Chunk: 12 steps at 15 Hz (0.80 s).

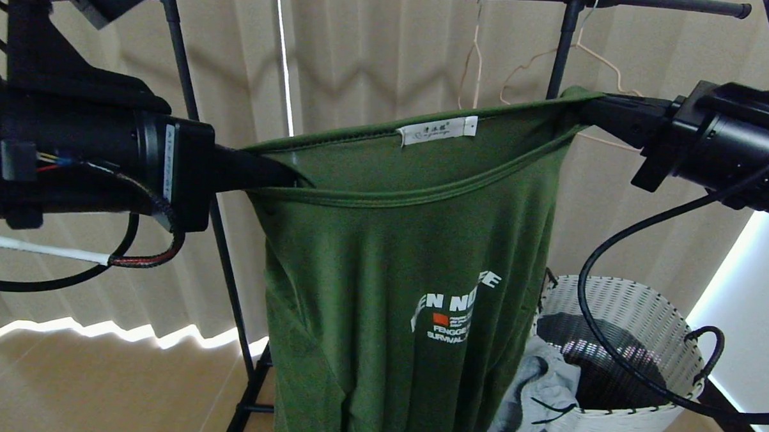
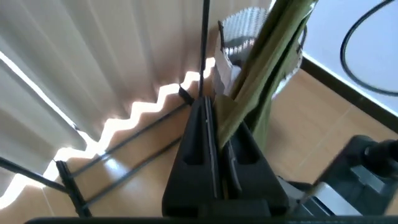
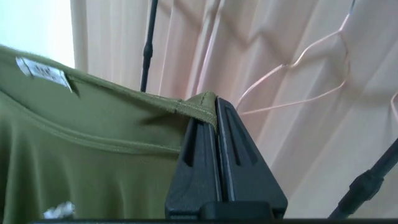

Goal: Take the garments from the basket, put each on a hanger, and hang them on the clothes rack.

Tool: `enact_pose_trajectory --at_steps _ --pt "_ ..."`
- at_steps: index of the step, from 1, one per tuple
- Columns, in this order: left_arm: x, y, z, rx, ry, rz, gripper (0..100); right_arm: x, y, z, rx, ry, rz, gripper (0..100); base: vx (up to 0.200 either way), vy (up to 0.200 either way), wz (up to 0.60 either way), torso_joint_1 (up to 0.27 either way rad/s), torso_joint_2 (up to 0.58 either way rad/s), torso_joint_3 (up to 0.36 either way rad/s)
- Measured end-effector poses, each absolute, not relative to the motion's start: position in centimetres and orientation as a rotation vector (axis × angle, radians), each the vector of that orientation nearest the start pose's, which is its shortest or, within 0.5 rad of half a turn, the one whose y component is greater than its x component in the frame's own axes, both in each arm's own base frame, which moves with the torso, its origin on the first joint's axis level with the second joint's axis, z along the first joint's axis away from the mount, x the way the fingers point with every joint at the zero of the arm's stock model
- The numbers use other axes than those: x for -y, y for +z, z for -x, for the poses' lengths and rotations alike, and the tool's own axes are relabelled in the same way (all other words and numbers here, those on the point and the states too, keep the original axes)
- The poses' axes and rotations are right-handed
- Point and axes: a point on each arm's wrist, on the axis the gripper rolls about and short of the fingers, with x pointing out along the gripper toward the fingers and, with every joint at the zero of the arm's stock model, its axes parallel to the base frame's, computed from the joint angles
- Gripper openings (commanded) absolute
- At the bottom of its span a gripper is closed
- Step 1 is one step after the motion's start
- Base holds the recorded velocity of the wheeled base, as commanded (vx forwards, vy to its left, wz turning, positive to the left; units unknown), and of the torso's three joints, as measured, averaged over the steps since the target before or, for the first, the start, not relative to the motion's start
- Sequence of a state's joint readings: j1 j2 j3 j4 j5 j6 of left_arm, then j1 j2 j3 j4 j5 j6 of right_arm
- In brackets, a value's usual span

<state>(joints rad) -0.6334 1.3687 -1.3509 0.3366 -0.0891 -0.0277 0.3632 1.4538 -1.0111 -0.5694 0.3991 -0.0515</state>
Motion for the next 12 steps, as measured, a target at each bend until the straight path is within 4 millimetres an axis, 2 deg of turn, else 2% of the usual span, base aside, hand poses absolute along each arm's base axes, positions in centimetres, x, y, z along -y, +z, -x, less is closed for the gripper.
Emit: enact_pose_trajectory --at_steps 3,7,10,12 --pt "13.0 34.1 -17.8 -0.269 -0.609 -0.074 0 -9.7 30.3 -23.2 0.106 0.754 0.051 0 0.0 0.0 0.0 0.0 0.0 0.0" --pt "15.1 35.4 -21.1 -0.178 -0.515 -0.057 0 -8.4 31.2 -21.8 0.037 0.715 0.049 0 0.0 0.0 0.0 0.0 0.0 0.0" --pt "16.0 33.8 -22.4 -0.231 -0.514 -0.083 0 -7.9 30.4 -21.2 0.013 0.668 0.05 0 0.0 0.0 0.0 0.0 0.0 0.0" --pt "16.0 33.2 -22.3 -0.254 -0.516 -0.092 0 -7.8 30.3 -21.1 0.013 0.665 0.05 0 0.0 0.0 0.0 0.0 0.0 0.0"
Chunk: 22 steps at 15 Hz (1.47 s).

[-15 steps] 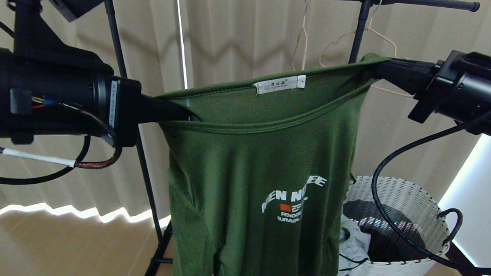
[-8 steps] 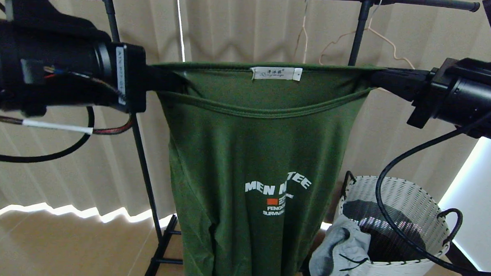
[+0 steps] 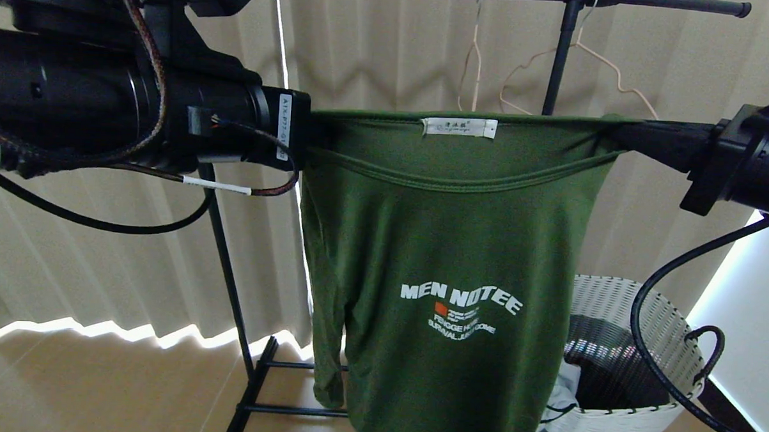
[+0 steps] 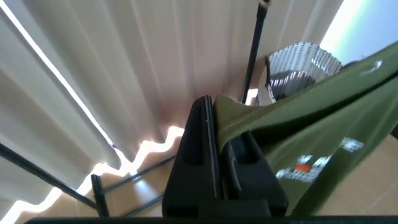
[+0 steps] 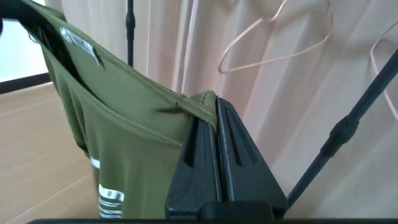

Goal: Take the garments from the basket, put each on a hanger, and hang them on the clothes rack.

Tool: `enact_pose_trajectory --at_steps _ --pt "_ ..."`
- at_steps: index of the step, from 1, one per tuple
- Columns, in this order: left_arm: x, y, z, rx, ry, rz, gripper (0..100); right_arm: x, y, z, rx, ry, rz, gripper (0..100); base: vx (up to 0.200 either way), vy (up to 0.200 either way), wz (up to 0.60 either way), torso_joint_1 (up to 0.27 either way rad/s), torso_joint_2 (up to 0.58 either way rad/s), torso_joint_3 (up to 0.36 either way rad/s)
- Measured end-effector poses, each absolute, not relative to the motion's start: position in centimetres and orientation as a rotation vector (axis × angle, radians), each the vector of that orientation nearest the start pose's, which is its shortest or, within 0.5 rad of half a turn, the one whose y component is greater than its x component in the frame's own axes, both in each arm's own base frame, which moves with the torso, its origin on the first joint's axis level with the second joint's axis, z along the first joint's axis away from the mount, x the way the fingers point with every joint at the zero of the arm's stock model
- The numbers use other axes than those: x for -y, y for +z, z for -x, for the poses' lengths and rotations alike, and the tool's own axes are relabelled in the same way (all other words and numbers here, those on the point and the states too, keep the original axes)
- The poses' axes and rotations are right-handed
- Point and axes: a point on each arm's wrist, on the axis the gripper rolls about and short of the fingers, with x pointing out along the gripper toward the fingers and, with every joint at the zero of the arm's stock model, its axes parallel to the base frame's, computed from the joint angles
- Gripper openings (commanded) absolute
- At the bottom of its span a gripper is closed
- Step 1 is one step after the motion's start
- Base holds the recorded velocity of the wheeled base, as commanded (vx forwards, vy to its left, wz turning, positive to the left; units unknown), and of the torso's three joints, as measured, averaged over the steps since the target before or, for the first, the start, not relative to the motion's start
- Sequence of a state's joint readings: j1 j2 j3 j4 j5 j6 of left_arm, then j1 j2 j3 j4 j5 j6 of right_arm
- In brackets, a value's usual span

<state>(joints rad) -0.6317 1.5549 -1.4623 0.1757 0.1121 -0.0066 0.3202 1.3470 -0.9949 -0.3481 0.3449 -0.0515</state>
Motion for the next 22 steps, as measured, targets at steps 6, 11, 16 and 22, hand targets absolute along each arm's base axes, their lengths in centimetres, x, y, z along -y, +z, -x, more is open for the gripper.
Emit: enact_pose_trajectory --at_steps 6,11,16,22 --pt "15.8 33.4 -21.1 -0.256 -0.599 -0.054 0 -7.8 30.0 -21.0 0.003 0.663 0.049 0 0.0 0.0 0.0 0.0 0.0 0.0" --pt "15.4 33.8 -20.3 -0.24 -0.612 -0.048 0 -7.8 29.7 -20.9 -0.01 0.666 0.05 100 0.0 0.0 0.0 0.0 0.0 0.0" --pt "15.6 31.8 -20.8 -0.203 -0.602 -0.035 0 -8.6 27.3 -19.9 -0.014 0.712 0.057 100 0.0 0.0 0.0 0.0 0.0 0.0" --pt "14.5 31.5 -21.3 -0.208 -0.542 -0.034 0 -8.1 26.4 -17.3 -0.009 0.745 0.013 100 0.0 0.0 0.0 0.0 0.0 0.0"
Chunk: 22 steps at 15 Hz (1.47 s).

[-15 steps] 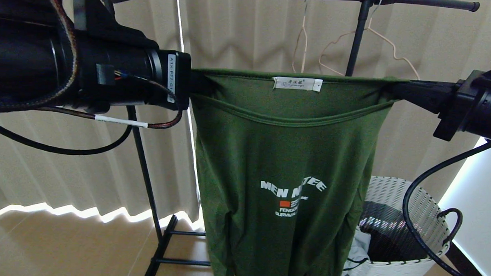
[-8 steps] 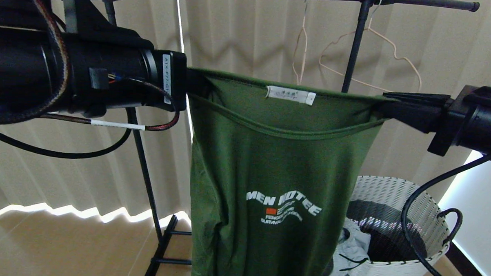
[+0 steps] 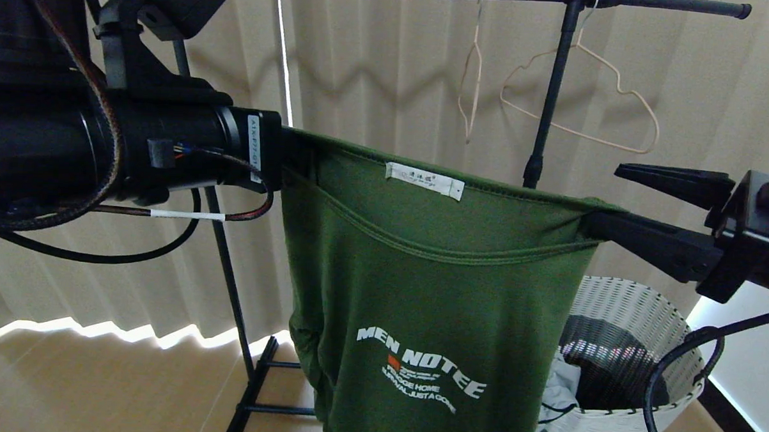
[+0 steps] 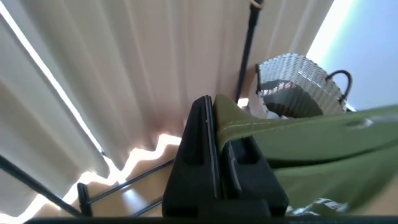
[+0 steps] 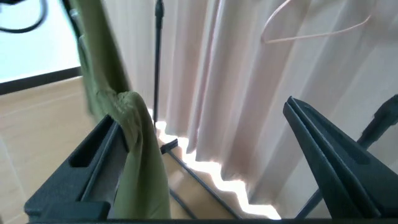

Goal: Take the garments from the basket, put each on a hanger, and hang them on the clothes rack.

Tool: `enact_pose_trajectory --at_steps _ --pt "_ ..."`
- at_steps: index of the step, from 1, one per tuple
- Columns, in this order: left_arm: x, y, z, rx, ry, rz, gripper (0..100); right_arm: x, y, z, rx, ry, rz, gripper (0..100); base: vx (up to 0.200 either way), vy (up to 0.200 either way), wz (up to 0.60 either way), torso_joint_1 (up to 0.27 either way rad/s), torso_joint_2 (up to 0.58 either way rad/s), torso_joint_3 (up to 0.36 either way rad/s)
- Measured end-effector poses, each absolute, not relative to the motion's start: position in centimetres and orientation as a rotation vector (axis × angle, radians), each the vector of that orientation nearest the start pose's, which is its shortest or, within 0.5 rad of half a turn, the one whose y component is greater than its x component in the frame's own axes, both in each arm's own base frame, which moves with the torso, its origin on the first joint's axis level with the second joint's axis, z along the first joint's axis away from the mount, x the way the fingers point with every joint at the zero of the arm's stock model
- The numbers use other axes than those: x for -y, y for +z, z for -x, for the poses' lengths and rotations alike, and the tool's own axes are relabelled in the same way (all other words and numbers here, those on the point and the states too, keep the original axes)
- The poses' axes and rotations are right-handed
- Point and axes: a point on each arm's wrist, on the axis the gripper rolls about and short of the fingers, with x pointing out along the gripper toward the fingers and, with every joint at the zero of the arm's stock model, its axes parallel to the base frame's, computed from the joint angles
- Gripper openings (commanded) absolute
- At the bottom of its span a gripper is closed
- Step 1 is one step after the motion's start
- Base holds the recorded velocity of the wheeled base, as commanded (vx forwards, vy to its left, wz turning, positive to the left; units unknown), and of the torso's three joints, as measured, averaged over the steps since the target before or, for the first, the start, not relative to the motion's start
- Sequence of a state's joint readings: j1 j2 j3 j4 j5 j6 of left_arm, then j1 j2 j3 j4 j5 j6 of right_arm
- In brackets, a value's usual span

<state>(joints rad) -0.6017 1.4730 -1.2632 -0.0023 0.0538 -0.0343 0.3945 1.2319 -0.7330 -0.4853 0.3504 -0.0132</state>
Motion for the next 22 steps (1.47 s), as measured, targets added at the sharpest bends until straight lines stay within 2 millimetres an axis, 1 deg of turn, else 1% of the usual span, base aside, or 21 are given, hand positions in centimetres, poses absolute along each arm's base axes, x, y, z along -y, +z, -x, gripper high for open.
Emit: enact_pose_trajectory --at_steps 3,7,9,10,12,14,17,18,22 --pt "13.9 31.8 -22.3 -0.194 -0.463 -0.036 0 -7.8 26.3 -16.4 -0.011 0.796 -0.005 100 0.0 0.0 0.0 0.0 0.0 0.0" --pt "13.2 31.8 -22.9 -0.191 -0.432 -0.065 0 -7.5 25.7 -15.6 -0.019 0.791 0.003 100 0.0 0.0 0.0 0.0 0.0 0.0" --pt "12.5 31.4 -23.0 -0.208 -0.406 -0.069 0 -6.8 25.1 -15.7 -0.027 0.737 0.037 100 0.0 0.0 0.0 0.0 0.0 0.0" --pt "11.9 31.0 -22.9 -0.219 -0.389 -0.072 0 -6.1 24.8 -15.9 -0.027 0.68 0.067 100 0.0 0.0 0.0 0.0 0.0 0.0" --pt "10.9 30.2 -21.9 -0.244 -0.374 -0.086 0 -4.7 24.5 -16.3 -0.023 0.588 0.127 100 0.0 0.0 0.0 0.0 0.0 0.0" --pt "10.0 29.4 -20.4 -0.259 -0.374 -0.102 0 -3.9 24.1 -16.5 -0.036 0.531 0.144 100 0.0 0.0 0.0 0.0 0.0 0.0" --pt "8.7 29.1 -17.9 -0.236 -0.38 -0.144 0 -2.2 23.2 -16.7 -0.055 0.401 0.274 100 0.0 0.0 0.0 0.0 0.0 0.0" --pt "8.4 29.2 -17.4 -0.227 -0.38 -0.145 0 -1.7 23.0 -16.8 -0.056 0.37 0.288 100 0.0 0.0 0.0 0.0 0.0 0.0" --pt "7.8 29.0 -16.0 -0.212 -0.386 -0.143 0 -1.1 23.2 -16.6 -0.04 0.32 0.295 100 0.0 0.0 0.0 0.0 0.0 0.0"
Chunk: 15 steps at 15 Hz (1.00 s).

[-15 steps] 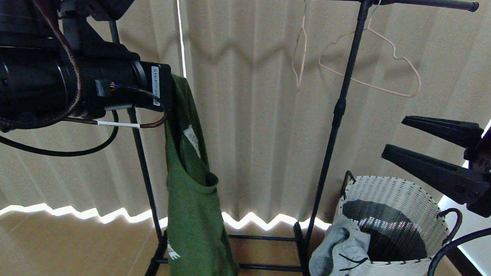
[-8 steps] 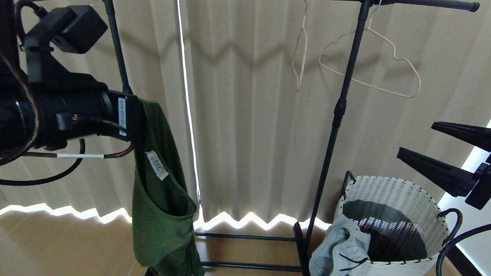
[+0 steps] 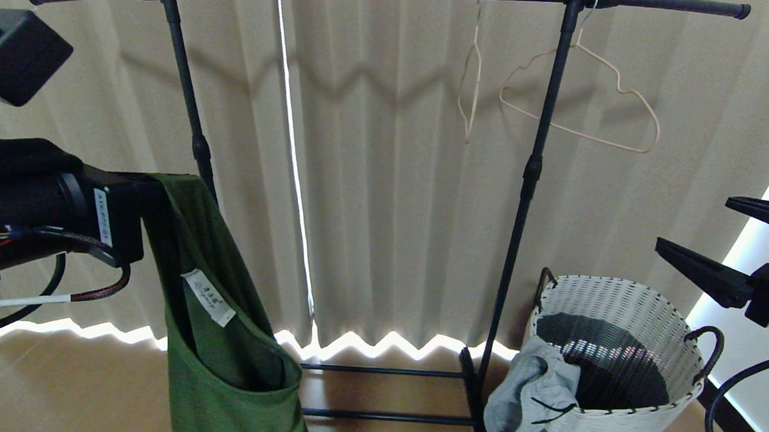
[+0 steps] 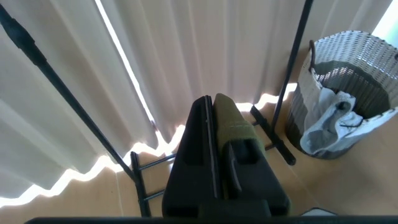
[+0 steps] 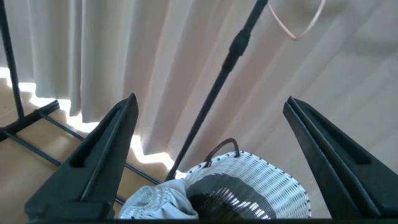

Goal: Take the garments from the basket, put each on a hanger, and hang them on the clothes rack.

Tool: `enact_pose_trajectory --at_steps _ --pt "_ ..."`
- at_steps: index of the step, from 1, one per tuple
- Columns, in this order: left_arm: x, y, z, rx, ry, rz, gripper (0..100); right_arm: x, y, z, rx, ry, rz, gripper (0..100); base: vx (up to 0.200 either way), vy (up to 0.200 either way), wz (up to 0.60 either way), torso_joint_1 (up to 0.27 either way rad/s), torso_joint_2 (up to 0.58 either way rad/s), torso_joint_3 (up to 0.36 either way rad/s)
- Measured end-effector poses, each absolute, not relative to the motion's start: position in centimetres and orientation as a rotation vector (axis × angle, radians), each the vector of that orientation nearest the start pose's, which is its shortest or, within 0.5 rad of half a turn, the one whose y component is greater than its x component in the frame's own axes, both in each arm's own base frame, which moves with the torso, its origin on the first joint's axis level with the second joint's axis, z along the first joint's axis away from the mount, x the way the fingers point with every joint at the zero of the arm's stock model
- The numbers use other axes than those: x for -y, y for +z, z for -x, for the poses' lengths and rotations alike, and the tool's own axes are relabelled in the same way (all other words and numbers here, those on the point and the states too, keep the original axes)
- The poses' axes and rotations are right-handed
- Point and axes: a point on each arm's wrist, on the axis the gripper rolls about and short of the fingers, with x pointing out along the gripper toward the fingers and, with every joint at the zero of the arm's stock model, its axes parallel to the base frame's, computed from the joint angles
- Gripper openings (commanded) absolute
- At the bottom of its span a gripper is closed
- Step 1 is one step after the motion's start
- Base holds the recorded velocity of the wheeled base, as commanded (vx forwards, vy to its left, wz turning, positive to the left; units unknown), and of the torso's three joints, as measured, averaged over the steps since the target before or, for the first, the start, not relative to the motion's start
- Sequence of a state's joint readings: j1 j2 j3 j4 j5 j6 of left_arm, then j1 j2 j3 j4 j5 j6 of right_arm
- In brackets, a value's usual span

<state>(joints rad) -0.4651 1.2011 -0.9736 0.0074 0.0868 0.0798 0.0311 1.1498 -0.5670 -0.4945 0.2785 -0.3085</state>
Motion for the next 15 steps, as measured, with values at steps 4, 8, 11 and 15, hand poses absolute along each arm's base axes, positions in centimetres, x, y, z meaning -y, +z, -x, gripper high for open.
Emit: enact_pose_trajectory --at_steps 4,8,11,15 --pt "7.3 28.2 -15.1 -0.221 -0.381 -0.141 0 -0.7 22.0 -16.1 -0.072 0.233 0.299 100 0.0 0.0 0.0 0.0 0.0 0.0" --pt "6.7 27.9 -14.0 -0.212 -0.383 -0.144 0 -0.5 21.5 -15.7 -0.078 0.205 0.318 100 0.0 0.0 0.0 0.0 0.0 0.0" --pt "6.5 27.4 -13.5 -0.216 -0.385 -0.161 0 -0.3 21.4 -15.7 -0.082 0.195 0.319 100 0.0 0.0 0.0 0.0 0.0 0.0" --pt "6.3 27.2 -13.1 -0.212 -0.387 -0.172 0 -0.2 21.5 -15.6 -0.079 0.189 0.319 100 0.0 0.0 0.0 0.0 0.0 0.0"
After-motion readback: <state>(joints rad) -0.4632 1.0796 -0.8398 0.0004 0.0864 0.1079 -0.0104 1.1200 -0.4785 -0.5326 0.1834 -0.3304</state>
